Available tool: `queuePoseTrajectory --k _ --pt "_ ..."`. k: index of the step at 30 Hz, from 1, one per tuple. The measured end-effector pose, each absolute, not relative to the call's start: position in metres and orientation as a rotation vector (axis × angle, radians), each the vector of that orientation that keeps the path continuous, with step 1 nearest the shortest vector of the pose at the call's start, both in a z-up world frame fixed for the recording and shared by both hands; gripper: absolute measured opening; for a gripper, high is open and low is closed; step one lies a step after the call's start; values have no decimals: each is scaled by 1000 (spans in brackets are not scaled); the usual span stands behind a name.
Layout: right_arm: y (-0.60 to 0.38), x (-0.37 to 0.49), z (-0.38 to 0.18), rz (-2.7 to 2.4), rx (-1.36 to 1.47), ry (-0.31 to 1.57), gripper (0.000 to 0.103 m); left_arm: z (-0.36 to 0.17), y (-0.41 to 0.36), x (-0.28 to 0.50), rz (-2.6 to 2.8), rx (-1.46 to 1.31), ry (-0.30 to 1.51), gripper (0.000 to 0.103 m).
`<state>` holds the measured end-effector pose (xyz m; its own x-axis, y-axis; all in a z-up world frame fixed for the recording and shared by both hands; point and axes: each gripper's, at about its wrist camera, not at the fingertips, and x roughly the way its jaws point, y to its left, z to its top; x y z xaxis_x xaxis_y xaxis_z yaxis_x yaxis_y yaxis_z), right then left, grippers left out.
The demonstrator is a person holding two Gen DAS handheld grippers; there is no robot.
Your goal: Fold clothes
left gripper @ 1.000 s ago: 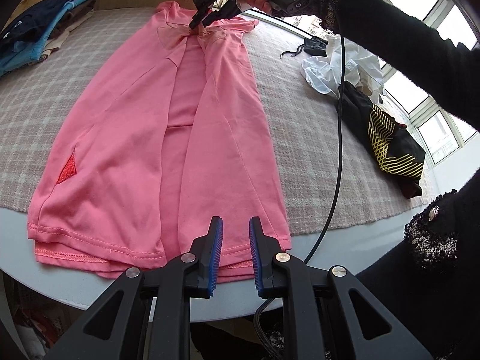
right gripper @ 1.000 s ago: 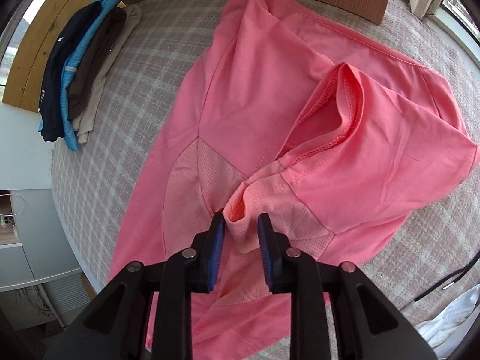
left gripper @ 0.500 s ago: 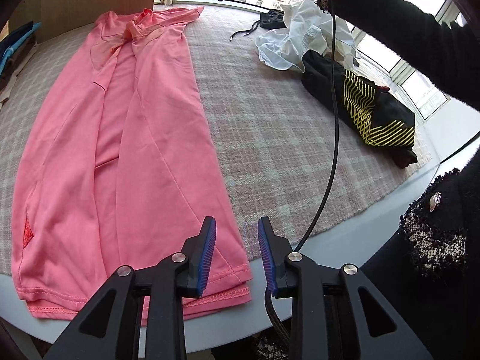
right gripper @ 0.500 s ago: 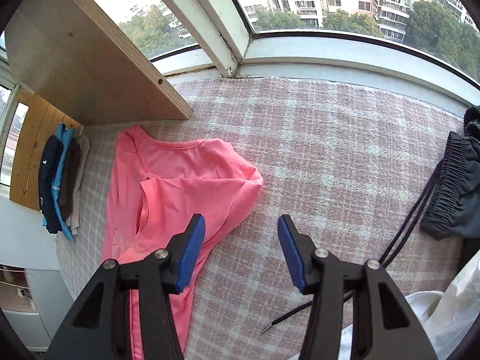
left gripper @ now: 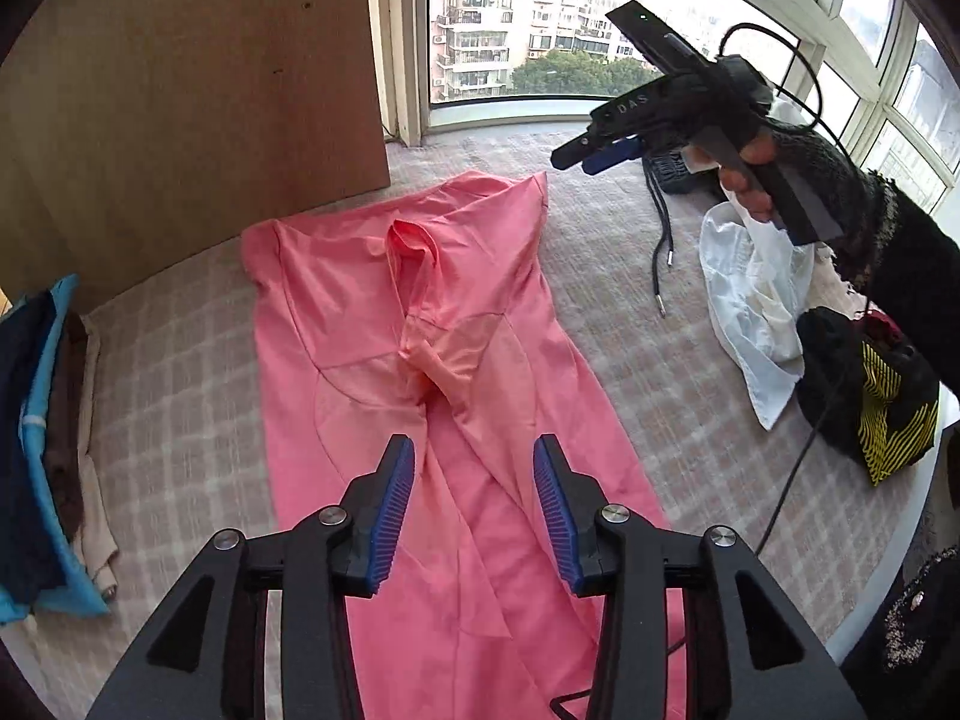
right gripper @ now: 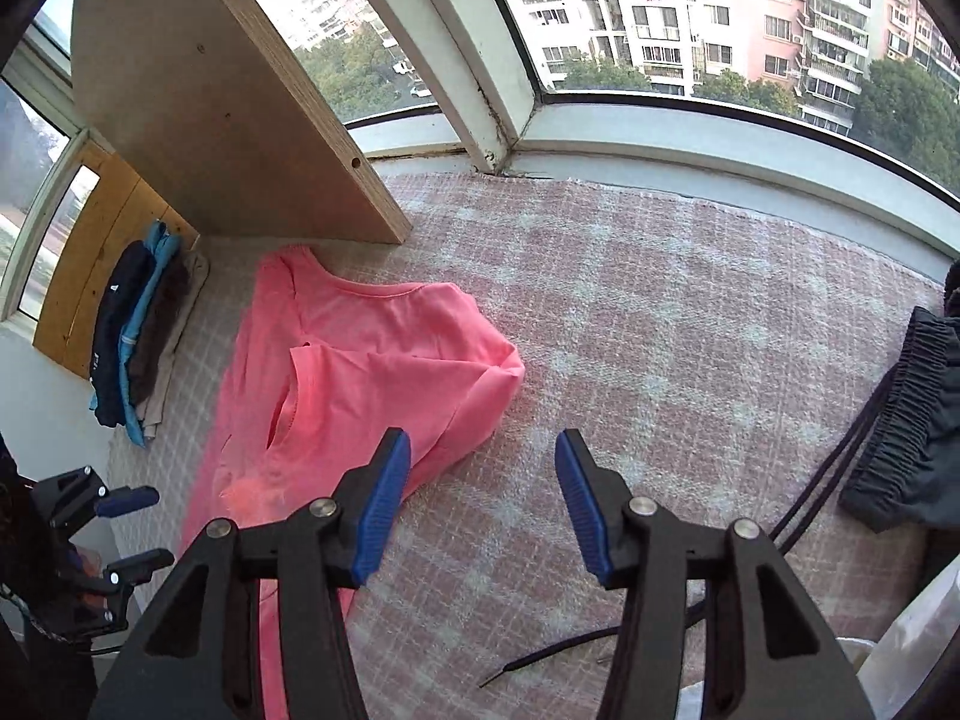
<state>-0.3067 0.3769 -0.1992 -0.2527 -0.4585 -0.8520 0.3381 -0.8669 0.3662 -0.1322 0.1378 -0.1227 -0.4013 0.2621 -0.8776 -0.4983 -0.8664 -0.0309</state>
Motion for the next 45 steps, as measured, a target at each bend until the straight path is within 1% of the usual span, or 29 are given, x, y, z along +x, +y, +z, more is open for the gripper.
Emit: queuePoseTrajectory --k 2,4,7,11,16,17,19,20,21,26,31,36,39,42,43,44,45 --pt "377 -300 -204 -2148 1516 -148 50 -135 149 -178 2268 -1372 367 39" --pt "381 -298 -211 -2133 1540 -175 50 -147 157 -218 2242 -1383 349 39" --pt "389 -304 -220 -2142 1566 -195 50 -160 169 -263 2220 -1394 386 40" --pt "400 -314 -230 -2146 1592 -256 50 -175 185 -290 2146 -1395 419 40" --pt "398 -320 -232 -2141 1595 -214 50 -177 199 -298 2090 -1339 448 40" --pt "396 -321 -232 -2136 1593 -213 50 -178 202 -298 2084 -1328 465 38" --pt "391 -323 -232 -2126 1585 -215 50 -181 206 -299 2059 -1317 485 28" --pt "388 -324 -232 -2119 1580 -210 50 -182 207 -299 2051 -1313 493 11" --pt "385 -324 -232 -2113 1575 -204 50 -181 208 -298 2046 -1306 499 0" --pt "377 -328 -234 -2095 1569 -201 50 -169 200 -295 2096 -1256 495 0" --pt "377 -330 -239 -2082 1588 -222 50 -153 173 -296 2171 -1230 413 0" --pt "371 -331 -240 -2071 1566 -234 50 -159 154 -301 2255 -1277 398 0" --pt "357 -333 -242 -2054 1558 -194 50 -168 142 -309 2309 -1330 342 0" --pt "347 -335 -244 -2040 1544 -177 50 -176 135 -311 2323 -1365 357 0" --pt "345 -336 -244 -2036 1540 -176 50 -173 134 -309 2287 -1352 288 0" --pt "344 -337 -244 -2035 1540 -184 50 -169 132 -307 2251 -1339 226 6" --pt "343 -338 -244 -2033 1543 -192 50 -167 136 -305 2238 -1324 231 24"
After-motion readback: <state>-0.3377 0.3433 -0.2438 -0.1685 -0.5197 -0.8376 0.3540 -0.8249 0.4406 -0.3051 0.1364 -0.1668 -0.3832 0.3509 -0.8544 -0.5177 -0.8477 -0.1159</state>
